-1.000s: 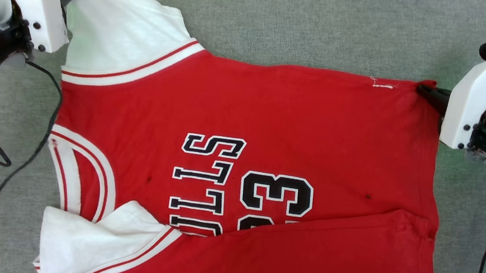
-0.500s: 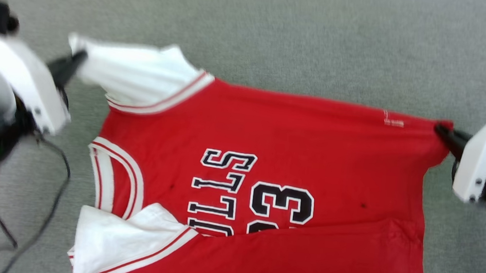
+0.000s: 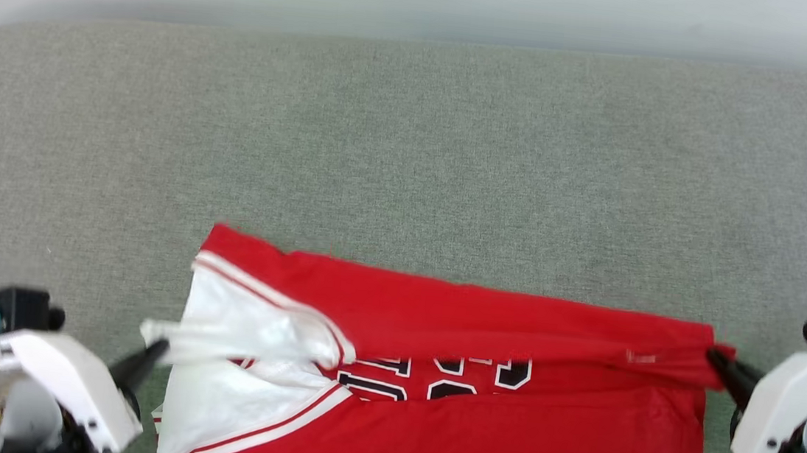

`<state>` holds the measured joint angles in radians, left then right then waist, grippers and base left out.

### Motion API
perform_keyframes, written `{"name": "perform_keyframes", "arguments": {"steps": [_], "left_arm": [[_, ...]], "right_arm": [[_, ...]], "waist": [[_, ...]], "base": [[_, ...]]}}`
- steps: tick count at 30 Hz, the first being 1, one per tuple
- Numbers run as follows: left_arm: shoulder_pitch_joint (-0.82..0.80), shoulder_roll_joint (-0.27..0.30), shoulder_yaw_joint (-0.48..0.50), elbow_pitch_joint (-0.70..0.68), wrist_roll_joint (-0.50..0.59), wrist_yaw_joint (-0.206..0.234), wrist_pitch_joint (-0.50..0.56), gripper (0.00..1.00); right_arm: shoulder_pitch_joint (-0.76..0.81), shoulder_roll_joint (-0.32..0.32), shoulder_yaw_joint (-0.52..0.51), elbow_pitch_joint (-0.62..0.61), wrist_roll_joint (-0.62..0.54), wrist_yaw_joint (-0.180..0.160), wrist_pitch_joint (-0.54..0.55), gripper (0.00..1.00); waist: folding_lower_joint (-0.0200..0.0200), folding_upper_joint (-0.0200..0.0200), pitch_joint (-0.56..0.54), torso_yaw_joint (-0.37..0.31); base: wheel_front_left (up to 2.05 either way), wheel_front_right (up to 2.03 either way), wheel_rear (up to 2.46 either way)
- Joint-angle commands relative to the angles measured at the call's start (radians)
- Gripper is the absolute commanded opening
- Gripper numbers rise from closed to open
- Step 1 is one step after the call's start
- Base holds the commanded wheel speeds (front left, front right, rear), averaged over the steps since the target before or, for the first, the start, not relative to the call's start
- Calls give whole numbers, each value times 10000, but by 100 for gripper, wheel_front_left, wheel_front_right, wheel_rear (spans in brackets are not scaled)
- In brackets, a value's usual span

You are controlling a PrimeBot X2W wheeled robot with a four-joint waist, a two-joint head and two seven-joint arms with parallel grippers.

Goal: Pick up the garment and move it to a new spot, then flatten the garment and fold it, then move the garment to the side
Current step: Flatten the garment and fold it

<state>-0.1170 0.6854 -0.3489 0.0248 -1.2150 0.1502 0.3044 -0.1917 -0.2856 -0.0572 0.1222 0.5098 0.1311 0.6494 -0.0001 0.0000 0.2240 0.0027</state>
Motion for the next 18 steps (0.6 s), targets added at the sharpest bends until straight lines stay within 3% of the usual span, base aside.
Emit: {"name": "perform_keyframes", "arguments": {"steps": [1, 3, 4, 5, 6, 7, 8, 9, 10, 18], "left_arm": [[439, -61, 39, -22, -130, 69, -106, 0], [859, -158, -49, -9, -239, 106, -119, 0], [1021, -206, -78, -4, -303, 103, -132, 0], [1155, -249, -73, 12, -360, 114, -169, 0], [1299, -267, -57, 56, -390, 152, -199, 0], [1443, -263, -70, 106, -396, 191, -228, 1], [1549, -286, -89, 127, -382, 206, -273, 34], [1623, -340, -111, 148, -378, 212, -308, 96], [1685, -361, -134, 134, -297, 214, -410, 100], [1438, -601, -59, -165, 986, 578, -2044, 100]], "right_arm": [[386, 59, -134, 3, -9, -8, -172, 0], [789, 176, -184, 39, -6, -8, -260, 0], [956, 177, -180, 52, -34, -8, -321, 26], [1055, 243, -217, 62, 12, -8, -444, 61], [1199, 306, -256, 109, 25, -8, -509, 80], [1386, 340, -282, 153, -9, -8, -554, 87], [1518, 413, -300, 158, -38, -8, -636, 100], [1648, 473, -317, 164, -56, -8, -701, 100], [1784, 495, -308, 157, -82, -8, -757, 100], [2491, 565, -602, -916, -320, -8, -1390, 100]], "waist": [[1, 0, -94, -6], [1, 0, -189, -33], [1, 0, -231, -49], [1, 0, -275, -67], [1, 0, -352, -89], [1, 0, -420, -108], [1, 0, -500, -124], [1, 0, -595, -137], [1, 0, -692, -145], [1, 0, -1467, -232]], "base": [[0, 0, 0], [0, 0, 0], [0, 0, 0], [0, 0, 0], [0, 0, 0], [0, 0, 0], [0, 0, 0], [0, 0, 0], [0, 0, 0], [0, 0, 0]]}}
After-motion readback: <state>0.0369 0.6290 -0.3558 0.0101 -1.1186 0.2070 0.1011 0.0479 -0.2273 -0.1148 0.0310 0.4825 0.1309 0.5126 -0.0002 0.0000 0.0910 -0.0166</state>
